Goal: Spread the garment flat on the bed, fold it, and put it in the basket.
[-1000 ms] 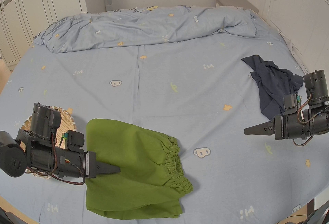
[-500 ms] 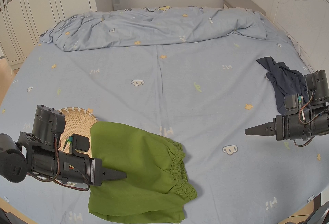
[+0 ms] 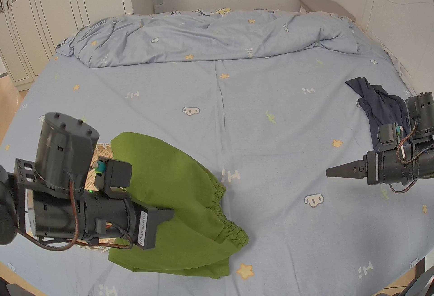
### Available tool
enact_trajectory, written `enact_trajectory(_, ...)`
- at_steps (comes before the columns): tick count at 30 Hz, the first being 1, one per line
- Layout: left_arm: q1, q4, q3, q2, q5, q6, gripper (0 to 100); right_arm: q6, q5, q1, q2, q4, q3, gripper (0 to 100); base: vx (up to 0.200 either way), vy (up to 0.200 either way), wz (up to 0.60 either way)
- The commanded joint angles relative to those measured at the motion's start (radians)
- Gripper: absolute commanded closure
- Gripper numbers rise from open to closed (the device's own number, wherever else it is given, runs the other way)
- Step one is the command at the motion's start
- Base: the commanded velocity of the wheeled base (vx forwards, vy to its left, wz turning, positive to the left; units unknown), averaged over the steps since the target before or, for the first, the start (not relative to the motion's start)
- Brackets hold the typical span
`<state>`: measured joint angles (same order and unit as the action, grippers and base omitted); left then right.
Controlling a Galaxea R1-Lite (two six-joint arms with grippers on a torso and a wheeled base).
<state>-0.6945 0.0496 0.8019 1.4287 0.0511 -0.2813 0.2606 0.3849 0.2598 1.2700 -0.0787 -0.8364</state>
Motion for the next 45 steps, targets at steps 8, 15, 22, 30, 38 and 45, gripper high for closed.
enact_trajectory(8,0.035,0.156,0.163,-0.094,0.004,0.286,100,-0.004,-0.018,0.003,-0.106,-0.033,-0.009,0,0.0,0.0,0.0)
enact_trajectory(15,0.248,0.147,0.201,-0.122,0.11,0.36,100,-0.004,-0.02,0.006,-0.113,-0.038,-0.012,0,0.0,0.0,0.0)
enact_trajectory(22,0.469,0.145,0.275,-0.166,0.397,0.346,100,-0.004,-0.02,0.006,-0.118,-0.038,-0.012,0,0.0,0.0,0.0)
enact_trajectory(30,0.635,0.145,0.303,-0.134,0.484,0.336,100,-0.006,-0.02,0.006,-0.118,-0.038,-0.01,0,0.0,0.0,0.0)
enact_trajectory(38,0.837,0.145,0.25,-0.04,0.598,0.336,100,-0.009,-0.02,0.009,-0.123,-0.038,-0.004,0,0.0,0.0,0.0)
enact_trajectory(45,0.941,0.145,0.063,-0.008,0.621,0.335,100,-0.006,-0.02,0.044,-0.138,-0.041,0.0,0,0.0,0.0,0.0)
